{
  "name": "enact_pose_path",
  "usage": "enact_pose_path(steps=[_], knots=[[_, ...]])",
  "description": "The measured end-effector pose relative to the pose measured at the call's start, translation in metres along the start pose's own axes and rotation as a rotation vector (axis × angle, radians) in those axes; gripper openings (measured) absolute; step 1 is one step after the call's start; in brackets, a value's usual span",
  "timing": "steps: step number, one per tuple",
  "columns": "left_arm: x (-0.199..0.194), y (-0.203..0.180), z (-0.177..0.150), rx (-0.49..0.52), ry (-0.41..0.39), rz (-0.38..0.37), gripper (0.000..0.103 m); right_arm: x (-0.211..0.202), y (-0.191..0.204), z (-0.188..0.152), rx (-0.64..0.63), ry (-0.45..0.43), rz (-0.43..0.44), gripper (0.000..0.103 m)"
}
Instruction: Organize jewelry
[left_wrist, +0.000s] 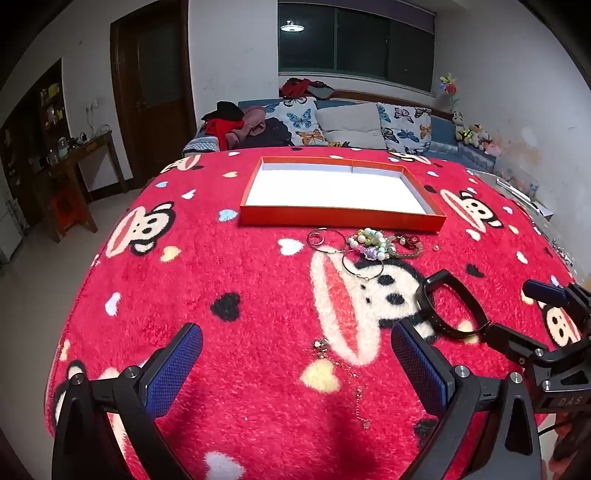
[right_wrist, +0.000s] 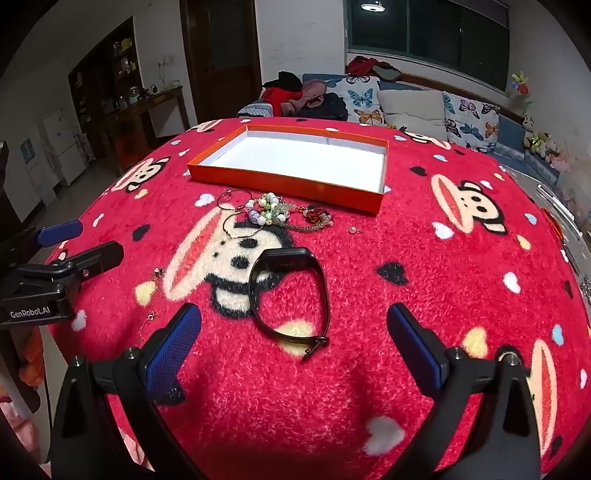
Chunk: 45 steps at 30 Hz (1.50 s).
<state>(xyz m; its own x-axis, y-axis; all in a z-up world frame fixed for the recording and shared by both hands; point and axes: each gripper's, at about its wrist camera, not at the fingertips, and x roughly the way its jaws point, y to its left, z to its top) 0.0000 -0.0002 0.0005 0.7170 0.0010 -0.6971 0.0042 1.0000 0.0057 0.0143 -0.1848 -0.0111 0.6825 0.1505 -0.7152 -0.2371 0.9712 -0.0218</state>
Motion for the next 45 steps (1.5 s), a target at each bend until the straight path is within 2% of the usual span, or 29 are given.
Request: enact_pose_path(steps=[10, 45], knots=[[0.001, 0.000, -0.003, -0.019, 0.014, -0.032, 0.103, -0.003, 0.005, 0.000, -0.003, 0.000, 0.000, 0.101], [0.027, -0.003, 0.014, -0.013, 0.055, -0.043, 0.103, 0.024, -0.012, 0.014, -0.008, 0.048, 0.043, 0.101]])
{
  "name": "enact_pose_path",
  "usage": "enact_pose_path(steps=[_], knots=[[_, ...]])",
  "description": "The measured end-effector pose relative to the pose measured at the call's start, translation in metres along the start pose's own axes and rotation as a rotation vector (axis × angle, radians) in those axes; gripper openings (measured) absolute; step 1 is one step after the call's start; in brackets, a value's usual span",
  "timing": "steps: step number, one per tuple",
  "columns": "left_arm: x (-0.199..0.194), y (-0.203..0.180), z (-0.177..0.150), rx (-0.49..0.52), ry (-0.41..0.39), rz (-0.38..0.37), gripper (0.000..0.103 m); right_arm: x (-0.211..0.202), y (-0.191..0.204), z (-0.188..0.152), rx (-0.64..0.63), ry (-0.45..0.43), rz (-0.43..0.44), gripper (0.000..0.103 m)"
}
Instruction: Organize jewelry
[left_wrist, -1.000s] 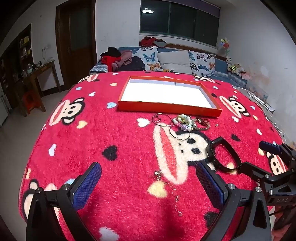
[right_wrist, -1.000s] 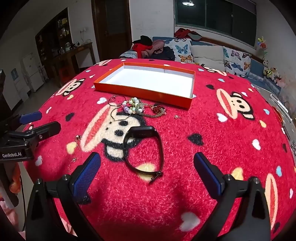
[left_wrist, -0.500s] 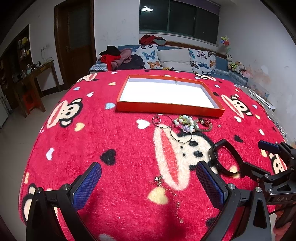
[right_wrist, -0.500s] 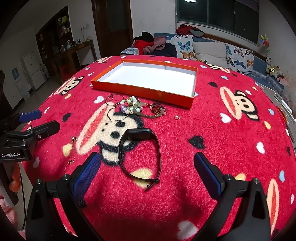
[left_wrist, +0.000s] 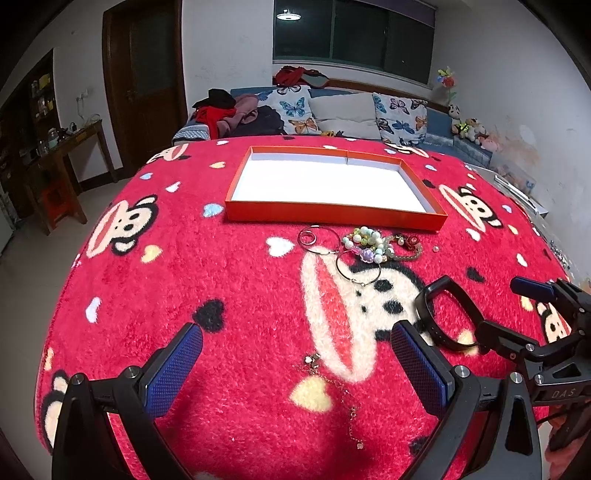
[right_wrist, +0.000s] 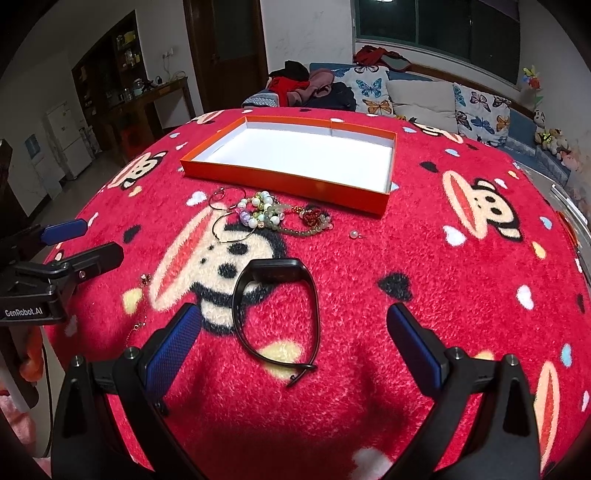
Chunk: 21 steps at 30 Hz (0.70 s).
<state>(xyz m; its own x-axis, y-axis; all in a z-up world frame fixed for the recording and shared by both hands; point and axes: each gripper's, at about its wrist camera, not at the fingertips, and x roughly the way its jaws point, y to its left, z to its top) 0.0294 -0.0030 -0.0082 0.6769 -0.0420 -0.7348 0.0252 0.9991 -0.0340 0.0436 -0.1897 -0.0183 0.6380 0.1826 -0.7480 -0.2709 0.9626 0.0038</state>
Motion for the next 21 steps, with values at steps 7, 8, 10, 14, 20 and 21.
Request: enact_pose_path(steps=[7, 8, 10, 14, 20, 21], knots=[[0.001, 0.003, -0.005, 0.008, 0.007, 0.007, 0.103, 0.004, 0.000, -0.001, -0.005, 0.009, 0.005, 0.101], [0.001, 0.004, -0.005, 0.007, 0.009, 0.008, 0.103, 0.005, 0.000, -0.001, -0.005, 0.012, 0.007, 0.101], [0.002, 0.005, -0.007, 0.007, 0.014, 0.009, 0.103, 0.006, 0.000, -0.002, -0.004, 0.017, 0.008, 0.101], [0.004, 0.006, -0.011, 0.013, 0.028, 0.008, 0.103, 0.010, -0.001, -0.002, 0.002, 0.025, 0.018, 0.100], [0.003, 0.006, -0.018, 0.041, 0.036, 0.004, 0.103, 0.018, -0.002, 0.001, 0.009, 0.036, 0.039, 0.100], [0.002, 0.007, -0.019, 0.047, 0.037, -0.002, 0.103, 0.020, -0.002, 0.001, 0.009, 0.038, 0.043, 0.100]])
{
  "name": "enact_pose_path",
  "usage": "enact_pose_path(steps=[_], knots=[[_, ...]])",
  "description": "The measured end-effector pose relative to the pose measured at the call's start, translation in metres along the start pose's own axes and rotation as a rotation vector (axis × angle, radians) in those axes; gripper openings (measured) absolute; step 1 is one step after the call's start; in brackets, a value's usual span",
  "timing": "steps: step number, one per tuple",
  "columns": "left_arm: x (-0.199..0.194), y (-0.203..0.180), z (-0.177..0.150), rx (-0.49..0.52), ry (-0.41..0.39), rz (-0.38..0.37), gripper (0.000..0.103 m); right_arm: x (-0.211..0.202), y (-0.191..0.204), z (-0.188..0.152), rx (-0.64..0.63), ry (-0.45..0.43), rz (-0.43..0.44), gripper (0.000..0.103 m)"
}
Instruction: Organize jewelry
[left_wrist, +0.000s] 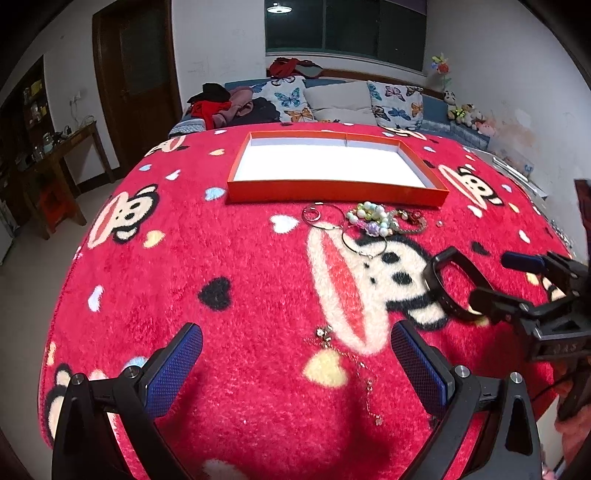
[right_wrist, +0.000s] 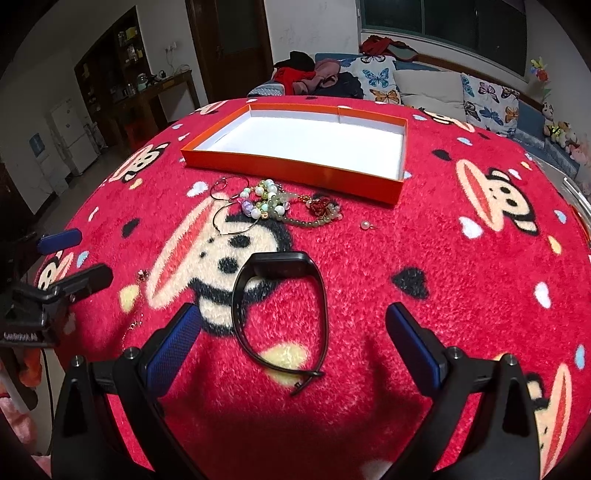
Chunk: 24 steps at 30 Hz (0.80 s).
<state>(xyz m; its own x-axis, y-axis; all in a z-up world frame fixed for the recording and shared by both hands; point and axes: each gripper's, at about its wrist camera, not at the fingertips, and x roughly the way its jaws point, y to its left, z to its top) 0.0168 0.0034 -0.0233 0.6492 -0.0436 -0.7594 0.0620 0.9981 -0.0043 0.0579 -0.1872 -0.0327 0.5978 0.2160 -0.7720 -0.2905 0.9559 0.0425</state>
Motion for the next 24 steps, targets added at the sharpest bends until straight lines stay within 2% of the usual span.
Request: enact_pose_path(steps=[10, 16, 24], knots=[[0.004, -0.002, -0.012, 0.031, 0.022, -0.064, 0.103, 0.020, 0.001, 0.008, -0.006, 0.033, 0.012, 0.097], [0.017, 0.002, -0.012, -0.003, 0.047, -0.115, 0.087, 0.028, 0.004, 0.011, -0.017, 0.048, 0.010, 0.095], [0.030, 0.003, -0.006, -0.005, 0.058, -0.132, 0.062, 0.036, 0.003, 0.014, -0.015, 0.064, 0.009, 0.090]])
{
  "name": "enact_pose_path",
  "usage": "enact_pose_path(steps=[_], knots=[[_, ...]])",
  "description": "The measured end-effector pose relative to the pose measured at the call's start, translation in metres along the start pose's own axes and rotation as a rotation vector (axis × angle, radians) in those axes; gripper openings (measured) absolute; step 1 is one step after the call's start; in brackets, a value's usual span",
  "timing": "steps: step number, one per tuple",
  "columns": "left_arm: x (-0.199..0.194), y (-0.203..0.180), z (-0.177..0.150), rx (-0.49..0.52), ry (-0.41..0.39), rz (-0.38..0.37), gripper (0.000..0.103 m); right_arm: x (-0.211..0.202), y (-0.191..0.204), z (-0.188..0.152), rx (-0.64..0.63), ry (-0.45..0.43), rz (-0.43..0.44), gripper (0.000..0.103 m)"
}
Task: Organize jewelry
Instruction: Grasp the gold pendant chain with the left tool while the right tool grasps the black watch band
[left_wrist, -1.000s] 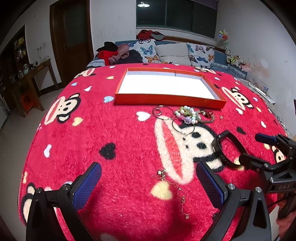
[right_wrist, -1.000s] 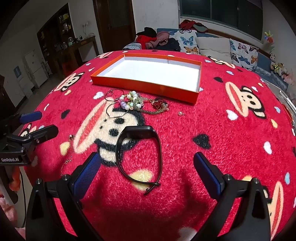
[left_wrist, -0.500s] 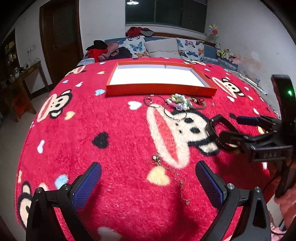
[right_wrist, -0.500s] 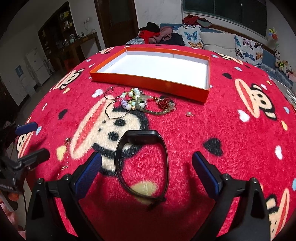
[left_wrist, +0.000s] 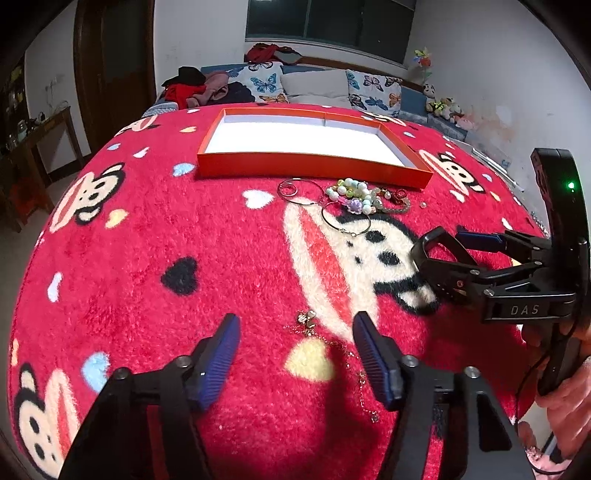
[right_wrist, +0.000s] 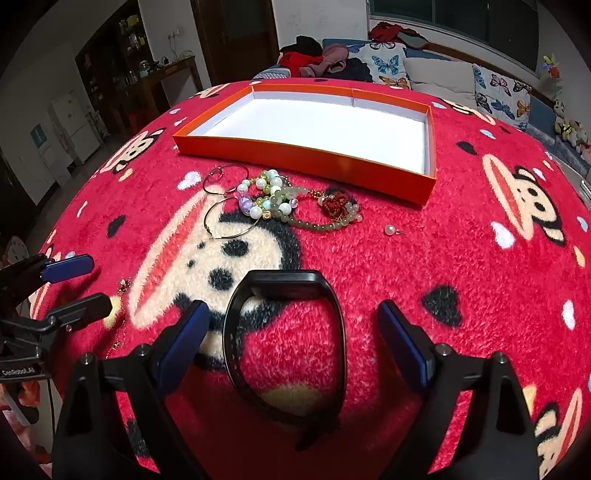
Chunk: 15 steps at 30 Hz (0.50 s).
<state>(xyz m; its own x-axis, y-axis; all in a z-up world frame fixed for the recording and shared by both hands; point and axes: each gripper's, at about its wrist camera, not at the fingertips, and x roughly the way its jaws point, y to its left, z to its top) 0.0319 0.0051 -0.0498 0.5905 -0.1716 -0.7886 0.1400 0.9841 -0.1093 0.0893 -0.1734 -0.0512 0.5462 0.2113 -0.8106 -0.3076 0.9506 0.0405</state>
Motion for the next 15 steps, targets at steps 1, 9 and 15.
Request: enact_pose_path(steps=[1, 9, 15], knots=[[0.002, -0.001, 0.001, 0.002, 0.003, -0.002, 0.057, 0.001, 0.000, 0.000, 0.000, 0.003, 0.001, 0.090], [0.015, -0.003, 0.003, 0.003, 0.022, -0.029, 0.037, 0.006, 0.002, 0.002, -0.007, 0.010, -0.006, 0.085], [0.016, -0.001, 0.003, 0.008, 0.016, -0.036, 0.028, 0.007, 0.004, 0.002, -0.020, 0.013, -0.021, 0.082]])
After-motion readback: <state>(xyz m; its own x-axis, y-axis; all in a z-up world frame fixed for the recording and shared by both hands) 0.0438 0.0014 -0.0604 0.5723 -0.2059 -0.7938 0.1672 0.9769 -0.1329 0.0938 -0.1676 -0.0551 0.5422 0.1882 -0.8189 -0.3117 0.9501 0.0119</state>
